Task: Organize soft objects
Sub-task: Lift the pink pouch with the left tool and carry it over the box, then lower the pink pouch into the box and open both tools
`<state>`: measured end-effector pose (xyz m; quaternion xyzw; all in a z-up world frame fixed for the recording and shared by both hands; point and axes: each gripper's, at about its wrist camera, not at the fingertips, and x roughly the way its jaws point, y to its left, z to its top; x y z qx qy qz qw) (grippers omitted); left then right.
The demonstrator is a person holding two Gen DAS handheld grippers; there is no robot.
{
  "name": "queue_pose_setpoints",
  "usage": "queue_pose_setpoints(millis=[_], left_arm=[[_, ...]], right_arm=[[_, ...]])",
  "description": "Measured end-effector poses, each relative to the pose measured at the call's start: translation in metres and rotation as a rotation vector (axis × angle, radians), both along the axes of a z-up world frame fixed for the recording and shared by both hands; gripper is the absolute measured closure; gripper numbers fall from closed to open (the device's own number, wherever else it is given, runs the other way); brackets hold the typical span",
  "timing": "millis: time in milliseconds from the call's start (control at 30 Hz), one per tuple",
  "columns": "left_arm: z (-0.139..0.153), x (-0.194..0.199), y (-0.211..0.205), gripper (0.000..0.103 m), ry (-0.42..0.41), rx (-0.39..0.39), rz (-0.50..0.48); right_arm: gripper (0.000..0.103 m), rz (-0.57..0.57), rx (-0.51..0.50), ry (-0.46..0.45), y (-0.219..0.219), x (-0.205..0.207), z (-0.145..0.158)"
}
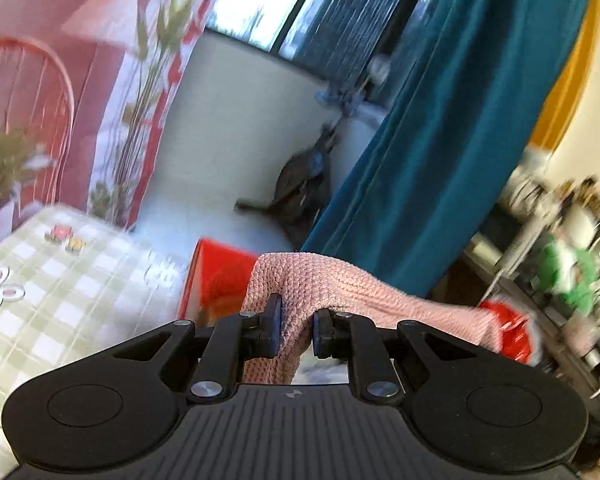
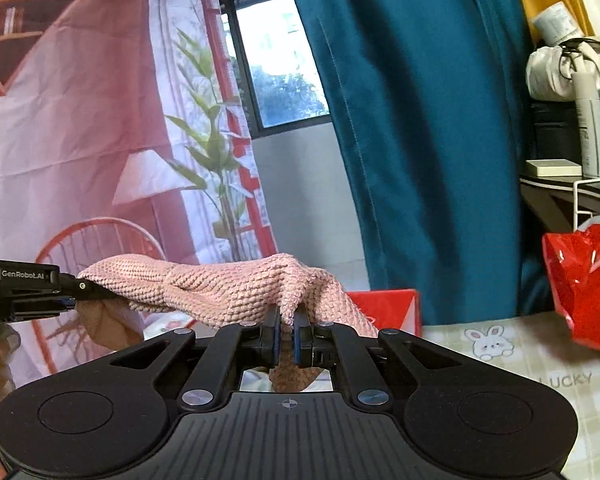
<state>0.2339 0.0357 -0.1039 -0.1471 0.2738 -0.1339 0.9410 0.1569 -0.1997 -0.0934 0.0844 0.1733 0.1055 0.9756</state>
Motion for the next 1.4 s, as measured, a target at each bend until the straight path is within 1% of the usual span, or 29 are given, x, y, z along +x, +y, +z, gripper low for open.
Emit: queue_pose_setpoints(millis=[67, 233, 400, 467, 600, 667, 767, 900, 1033, 1133, 1167, 1200, 1233, 1267, 1300, 1367, 1400], left_arm=[[-0.01, 0.016, -0.005, 0.087, 0.058, 0.037, 0.004], [-0.031, 0.048, -0.019, 0.087, 0.139, 0.127, -0.006], [-0.052, 0.068, -0.032, 0.087, 0.204, 0.223, -0.039], [-0.057, 0.075, -0.033, 0.087, 0.228, 0.244, -0.055], [-0.071, 0.094, -0.031, 0.087, 0.287, 0.263, -0.056], [-0.077, 0.101, -0.031, 0.087, 0.312, 0.268, -0.053], [-0.082, 0.111, -0.033, 0.087, 0.333, 0.284, -0.052], [-0.084, 0.117, -0.038, 0.087, 0.337, 0.285, -0.036], [-0.083, 0.115, -0.04, 0.086, 0.324, 0.297, -0.038], [-0.079, 0.11, -0.036, 0.078, 0.313, 0.288, -0.038], [-0.076, 0.107, -0.034, 0.076, 0.309, 0.27, -0.038], [-0.074, 0.106, -0.032, 0.071, 0.304, 0.257, -0.041], [-0.072, 0.103, -0.031, 0.069, 0.297, 0.246, -0.046], [-0.068, 0.099, -0.031, 0.061, 0.288, 0.247, -0.05], [-0.064, 0.094, -0.033, 0.045, 0.277, 0.263, -0.049], [-0.058, 0.087, -0.035, 0.031, 0.245, 0.29, -0.041], [-0.054, 0.082, -0.036, 0.028, 0.229, 0.292, -0.044]], right_arm=[[0.097, -0.006, -0.009, 0.023, -0.002, 0.012, -0.004], [0.097, -0.002, -0.041, 0.112, -0.002, 0.04, -0.025], [0.095, 0.044, -0.118, 0.217, 0.008, 0.073, -0.047], [0.094, 0.06, -0.178, 0.252, 0.015, 0.087, -0.053], [0.094, 0.088, -0.253, 0.313, 0.027, 0.108, -0.063], [0.093, 0.091, -0.266, 0.337, 0.03, 0.116, -0.067], [0.091, 0.083, -0.266, 0.369, 0.031, 0.127, -0.071], [0.091, 0.071, -0.26, 0.406, 0.033, 0.135, -0.078], [0.088, 0.045, -0.207, 0.422, 0.025, 0.137, -0.081], [0.081, 0.027, -0.195, 0.405, 0.021, 0.132, -0.079], [0.076, 0.022, -0.196, 0.399, 0.02, 0.13, -0.078], [0.069, 0.015, -0.198, 0.391, 0.019, 0.127, -0.076], [0.065, 0.009, -0.202, 0.383, 0.018, 0.124, -0.075], [0.059, 0.007, -0.207, 0.377, 0.018, 0.121, -0.073], [0.056, 0.004, -0.211, 0.37, 0.017, 0.118, -0.071], [0.054, -0.003, -0.212, 0.358, 0.016, 0.112, -0.067], [0.052, -0.008, -0.212, 0.353, 0.015, 0.108, -0.064]])
